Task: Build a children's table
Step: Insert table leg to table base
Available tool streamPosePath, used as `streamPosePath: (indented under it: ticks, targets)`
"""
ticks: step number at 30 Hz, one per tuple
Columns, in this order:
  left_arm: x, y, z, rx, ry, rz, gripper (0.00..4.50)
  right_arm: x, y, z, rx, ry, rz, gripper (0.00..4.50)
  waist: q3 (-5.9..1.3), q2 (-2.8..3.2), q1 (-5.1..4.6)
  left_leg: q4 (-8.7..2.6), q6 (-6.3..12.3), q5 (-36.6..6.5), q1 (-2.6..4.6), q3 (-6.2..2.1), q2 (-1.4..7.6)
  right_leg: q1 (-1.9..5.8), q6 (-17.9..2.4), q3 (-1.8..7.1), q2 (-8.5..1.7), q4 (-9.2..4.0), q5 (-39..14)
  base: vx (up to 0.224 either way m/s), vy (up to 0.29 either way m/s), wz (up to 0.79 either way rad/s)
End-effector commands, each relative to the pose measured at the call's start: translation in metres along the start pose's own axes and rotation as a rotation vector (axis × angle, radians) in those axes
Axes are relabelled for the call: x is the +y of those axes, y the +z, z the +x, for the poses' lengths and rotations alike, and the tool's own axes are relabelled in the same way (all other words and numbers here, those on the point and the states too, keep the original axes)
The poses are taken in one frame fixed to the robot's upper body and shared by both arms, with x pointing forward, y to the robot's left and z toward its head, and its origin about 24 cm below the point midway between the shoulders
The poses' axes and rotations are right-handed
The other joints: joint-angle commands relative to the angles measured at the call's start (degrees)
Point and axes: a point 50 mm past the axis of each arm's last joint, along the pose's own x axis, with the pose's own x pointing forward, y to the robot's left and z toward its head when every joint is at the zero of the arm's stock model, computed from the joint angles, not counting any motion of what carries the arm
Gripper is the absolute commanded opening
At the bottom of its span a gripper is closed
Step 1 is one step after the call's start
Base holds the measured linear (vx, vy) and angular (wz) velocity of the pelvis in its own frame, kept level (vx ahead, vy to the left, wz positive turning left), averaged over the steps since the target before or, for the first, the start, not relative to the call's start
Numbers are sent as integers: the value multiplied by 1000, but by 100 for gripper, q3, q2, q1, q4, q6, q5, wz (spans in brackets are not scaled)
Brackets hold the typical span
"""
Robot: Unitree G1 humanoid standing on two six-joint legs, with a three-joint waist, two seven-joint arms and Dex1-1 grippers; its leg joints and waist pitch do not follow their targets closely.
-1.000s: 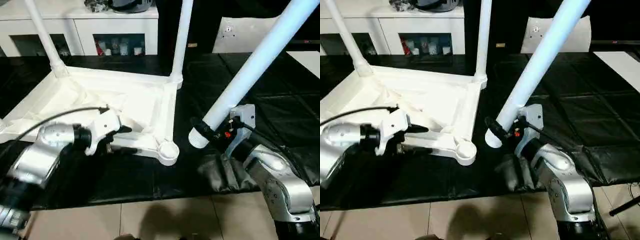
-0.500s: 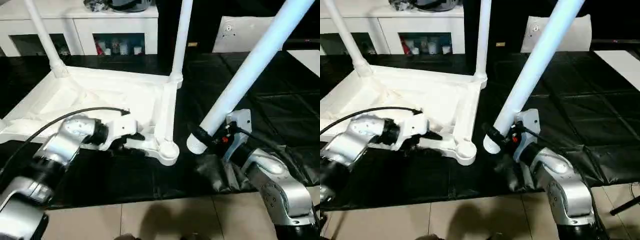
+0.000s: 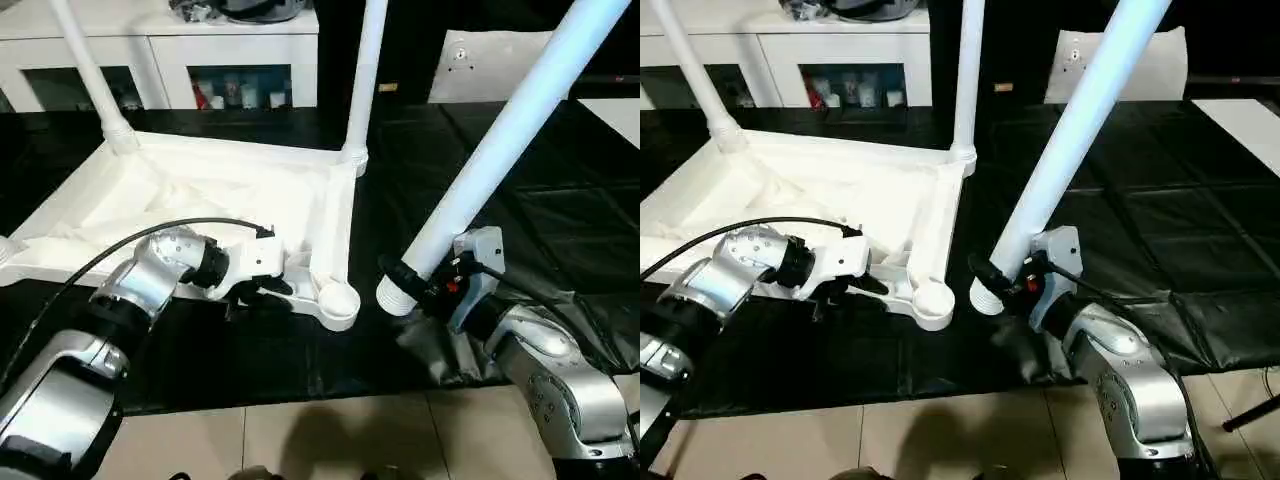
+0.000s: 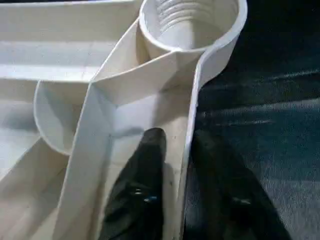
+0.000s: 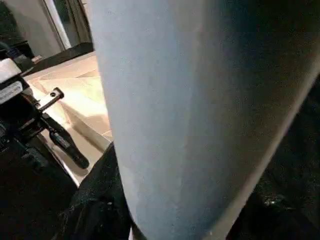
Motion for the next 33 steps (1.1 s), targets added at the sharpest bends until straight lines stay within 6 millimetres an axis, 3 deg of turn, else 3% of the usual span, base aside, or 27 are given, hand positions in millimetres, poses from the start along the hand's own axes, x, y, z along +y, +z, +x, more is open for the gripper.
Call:
streamPosePath:
  ticks: [1,8,13,16,21,26,29,33]
  targets:
    - [5,2,-4,14,9,27,64,6,6,1,-19,23,-29,189,-350,36,13,-615,-104,-1039,66,-345,853,266,-1653,429,-803,-346,-624,0,0,0]
    - [5,0,-4,-23,8,-57,12,9,11,5,-29,49,-31,189,-349,26,39,-629,-168,-1064,76,-339,861,255,-1638,428,-813,-335,-649,0,0,0]
    - [-1,-12,0,-6,54,-177,2,9,18,9,-51,60,-22,189,-349,26,20,-619,-115,-916,60,-336,858,272,-1691,426,-818,-321,-530,0,0,0]
    - [-2,-15,8,-26,155,-282,0,11,24,13,-68,77,-21,189,-340,-4,-6,-605,-79,-936,53,-333,859,282,-1736,430,-831,-338,-634,0,0,0]
    - [-3,-13,14,-60,221,-365,0,10,26,16,-71,77,-19,189,-333,-3,-59,-597,-9,-942,27,-344,847,275,-1682,423,-808,-370,-896,0,0,0]
    - [-13,-6,21,-49,211,-261,0,8,26,24,-36,87,-38,189,-339,8,-103,-587,132,-844,16,-331,830,272,-1652,425,-790,-388,-868,0,0,0]
    - [-23,-5,22,-21,134,-211,0,5,25,33,16,102,-57,189,-331,27,-109,-602,86,-957,40,-334,839,250,-1624,421,-771,-400,-1025,0,0,0]
    - [-29,-7,18,18,70,-175,0,4,23,40,55,140,-57,189,-338,27,-85,-611,61,-873,43,-326,844,253,-1652,416,-760,-353,-716,0,0,0]
